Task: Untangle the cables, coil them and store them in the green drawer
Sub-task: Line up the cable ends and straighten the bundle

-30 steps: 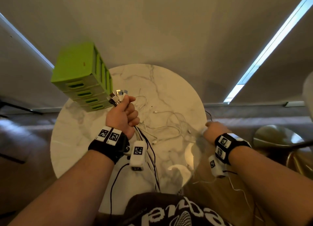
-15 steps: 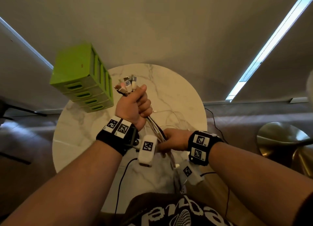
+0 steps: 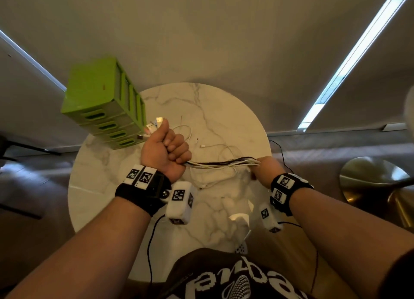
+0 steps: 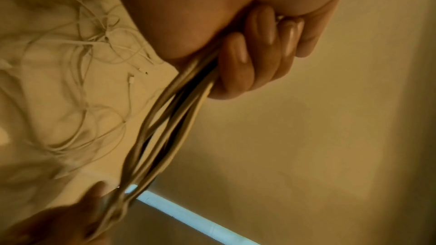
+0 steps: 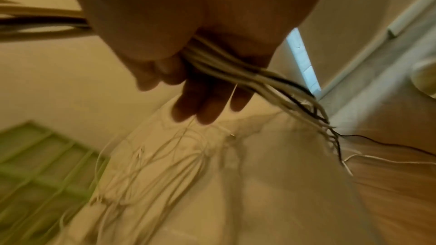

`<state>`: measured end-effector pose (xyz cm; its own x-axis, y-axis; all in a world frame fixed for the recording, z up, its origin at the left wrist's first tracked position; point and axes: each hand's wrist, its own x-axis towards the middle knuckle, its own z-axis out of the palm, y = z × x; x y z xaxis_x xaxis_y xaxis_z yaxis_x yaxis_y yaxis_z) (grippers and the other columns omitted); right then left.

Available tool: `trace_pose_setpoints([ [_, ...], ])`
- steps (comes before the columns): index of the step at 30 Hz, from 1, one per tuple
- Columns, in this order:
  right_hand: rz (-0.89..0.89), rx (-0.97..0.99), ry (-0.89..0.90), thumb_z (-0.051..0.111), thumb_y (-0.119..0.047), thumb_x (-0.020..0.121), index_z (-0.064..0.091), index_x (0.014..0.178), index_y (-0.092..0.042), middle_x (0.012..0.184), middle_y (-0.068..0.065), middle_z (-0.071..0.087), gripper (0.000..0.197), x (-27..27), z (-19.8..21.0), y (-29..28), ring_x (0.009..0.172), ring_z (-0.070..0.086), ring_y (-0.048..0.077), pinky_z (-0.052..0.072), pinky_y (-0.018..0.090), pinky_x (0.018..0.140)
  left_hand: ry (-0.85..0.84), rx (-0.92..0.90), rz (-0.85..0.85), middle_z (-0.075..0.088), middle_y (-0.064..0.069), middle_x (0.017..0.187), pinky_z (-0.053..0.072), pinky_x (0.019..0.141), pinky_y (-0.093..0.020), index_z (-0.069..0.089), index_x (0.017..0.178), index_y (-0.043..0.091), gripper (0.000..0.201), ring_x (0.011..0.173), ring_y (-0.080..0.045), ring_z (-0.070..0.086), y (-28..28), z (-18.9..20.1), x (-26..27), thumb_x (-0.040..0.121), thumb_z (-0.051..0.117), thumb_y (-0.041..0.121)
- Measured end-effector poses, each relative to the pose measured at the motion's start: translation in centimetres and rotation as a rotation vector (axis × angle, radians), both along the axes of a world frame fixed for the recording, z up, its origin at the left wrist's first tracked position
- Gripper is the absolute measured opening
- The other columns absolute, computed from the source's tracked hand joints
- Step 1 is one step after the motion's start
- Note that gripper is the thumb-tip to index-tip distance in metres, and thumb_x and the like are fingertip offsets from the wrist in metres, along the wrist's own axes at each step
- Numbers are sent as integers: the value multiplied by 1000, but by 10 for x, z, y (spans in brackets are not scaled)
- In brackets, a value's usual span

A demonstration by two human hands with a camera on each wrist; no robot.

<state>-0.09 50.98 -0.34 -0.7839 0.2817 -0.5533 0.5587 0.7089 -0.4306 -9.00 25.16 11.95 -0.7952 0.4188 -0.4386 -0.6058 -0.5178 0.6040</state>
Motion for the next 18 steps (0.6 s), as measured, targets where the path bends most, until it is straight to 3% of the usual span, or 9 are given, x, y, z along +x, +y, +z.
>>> trace_pose_setpoints([
  [3, 70, -205, -62, 63, -63, 90, 71, 87, -4, 71, 7, 66, 60, 17, 3, -14, 59, 58, 18, 50, 32, 68, 2, 25, 181, 26, 7, 47, 17, 39, -23, 31, 54, 22, 57, 37, -9, 20, -16, 1, -19, 101, 49, 50],
  [6, 265, -206, -247, 72, -69, 79, 71, 94, -8, 74, 1, 66, 63, 28, 1, -24, 63, 59, 16, 48, 28, 62, 7, -4, 363, 25, 7, 49, 15, 41, -25, 30, 56, 23, 58, 39, -9, 19, -34, 5, -36, 100, 49, 55],
  [9, 452, 23, -310, 68, -66, 84, 71, 89, -13, 82, 2, 67, 53, 31, -13, -19, 76, 62, 20, 50, 30, 71, 25, -38, 500, 25, 6, 48, 14, 41, -24, 30, 55, 22, 59, 39, -10, 18, -53, 11, -46, 101, 48, 54],
  [12, 269, 235, -124, 51, -52, 98, 70, 96, -20, 96, 4, 71, 38, 28, -25, 3, 88, 66, 24, 54, 36, 83, 31, -60, 532, 24, 6, 48, 14, 41, -24, 27, 57, 23, 57, 40, -11, 16, -65, 10, -46, 102, 49, 51],
  [14, 56, 194, 28, 50, -41, 100, 70, 96, -22, 94, 3, 71, 29, 23, -25, 15, 83, 63, 24, 51, 33, 77, 30, -59, 537, 23, 6, 49, 13, 42, -25, 27, 58, 23, 56, 41, -11, 15, -70, 8, -44, 102, 49, 49],
  [15, 13, 150, 51, 52, -44, 100, 70, 97, -22, 92, 3, 70, 29, 22, -26, 16, 81, 62, 23, 48, 31, 75, 29, -57, 543, 23, 7, 49, 13, 42, -25, 28, 58, 23, 55, 41, -11, 15, -71, 7, -44, 102, 49, 48],
  [18, 176, 73, -140, 53, -61, 96, 71, 97, -20, 90, 2, 68, 44, 23, -31, 9, 81, 62, 21, 50, 31, 77, 27, -53, 547, 23, 7, 48, 13, 41, -25, 28, 57, 23, 55, 41, -11, 15, -74, 8, -45, 102, 48, 47],
])
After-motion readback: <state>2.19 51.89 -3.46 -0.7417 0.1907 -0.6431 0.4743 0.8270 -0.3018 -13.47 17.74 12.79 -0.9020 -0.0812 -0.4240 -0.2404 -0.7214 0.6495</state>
